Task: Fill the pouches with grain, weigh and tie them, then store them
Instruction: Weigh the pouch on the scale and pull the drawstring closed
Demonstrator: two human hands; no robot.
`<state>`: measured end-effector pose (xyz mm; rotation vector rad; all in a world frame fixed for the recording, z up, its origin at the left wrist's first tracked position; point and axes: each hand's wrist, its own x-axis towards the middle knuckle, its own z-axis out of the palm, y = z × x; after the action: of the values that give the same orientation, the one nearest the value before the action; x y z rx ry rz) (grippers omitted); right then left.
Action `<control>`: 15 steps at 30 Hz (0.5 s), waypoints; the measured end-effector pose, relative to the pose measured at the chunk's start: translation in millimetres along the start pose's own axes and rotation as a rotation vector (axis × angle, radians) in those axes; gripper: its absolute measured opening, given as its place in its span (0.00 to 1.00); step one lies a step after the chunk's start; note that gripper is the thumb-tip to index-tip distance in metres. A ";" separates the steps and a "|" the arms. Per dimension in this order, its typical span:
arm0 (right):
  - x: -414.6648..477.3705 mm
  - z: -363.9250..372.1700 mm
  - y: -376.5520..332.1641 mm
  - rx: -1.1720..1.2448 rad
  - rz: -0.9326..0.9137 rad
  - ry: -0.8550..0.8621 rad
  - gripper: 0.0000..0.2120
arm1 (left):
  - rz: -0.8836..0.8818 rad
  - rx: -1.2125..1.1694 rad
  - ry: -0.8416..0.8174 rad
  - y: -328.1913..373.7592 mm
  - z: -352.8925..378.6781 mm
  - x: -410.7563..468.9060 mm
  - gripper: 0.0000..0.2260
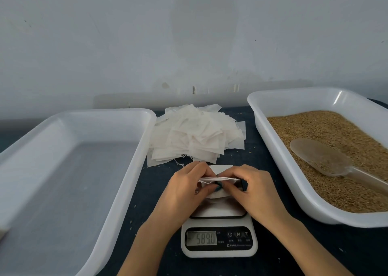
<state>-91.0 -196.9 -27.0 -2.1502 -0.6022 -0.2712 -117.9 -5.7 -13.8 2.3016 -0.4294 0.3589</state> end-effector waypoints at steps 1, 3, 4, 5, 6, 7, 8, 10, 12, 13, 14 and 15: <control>-0.1 0.2 0.2 -0.002 -0.003 0.002 0.09 | 0.000 0.000 -0.003 0.0 0.0 0.0 0.06; 0.1 0.4 1.1 -0.009 -0.008 0.003 0.09 | 0.002 0.002 -0.003 0.3 -0.1 -0.2 0.06; 0.4 0.5 1.4 -0.012 -0.009 0.003 0.09 | 0.003 0.002 -0.001 0.7 -0.2 -0.2 0.06; 0.5 0.5 1.6 -0.013 -0.010 0.004 0.09 | 0.003 0.002 0.001 1.0 -0.4 -0.2 0.06; 0.6 0.6 1.7 -0.015 -0.010 0.004 0.09 | 0.003 0.003 0.003 1.2 -0.5 -0.1 0.06; 0.7 0.7 1.6 -0.016 -0.009 0.003 0.08 | 0.002 0.004 0.003 1.2 -0.6 0.1 0.06; 0.7 0.8 1.5 -0.015 -0.008 0.005 0.08 | -0.001 0.004 0.004 1.2 -0.6 0.0 0.06; 0.9 0.9 0.8 -0.007 -0.010 0.021 0.08 | -0.013 -0.003 0.007 1.5 -0.6 -0.5 0.08; 1.3 0.9 0.0 0.002 -0.008 0.038 0.08 | -0.042 -0.033 0.013 1.7 -0.6 -1.3 0.11; 1.7 1.0 -0.6 0.010 -0.004 0.045 0.08 | -0.061 -0.054 0.018 1.7 -0.7 -1.6 0.13; 2.2 1.2 -1.7 0.024 0.002 0.052 0.07 | -0.077 -0.078 0.022 2.0 -1.1 -1.8 0.15; 2.3 1.6 -3.0 0.052 0.005 0.061 0.07 | -0.092 -0.108 0.024 2.2 -1.6 -1.9 0.17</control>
<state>-90.6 -193.4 -25.0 -2.0860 -0.5633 -0.3141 -120.7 -5.6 -12.1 2.2012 -0.3224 0.3097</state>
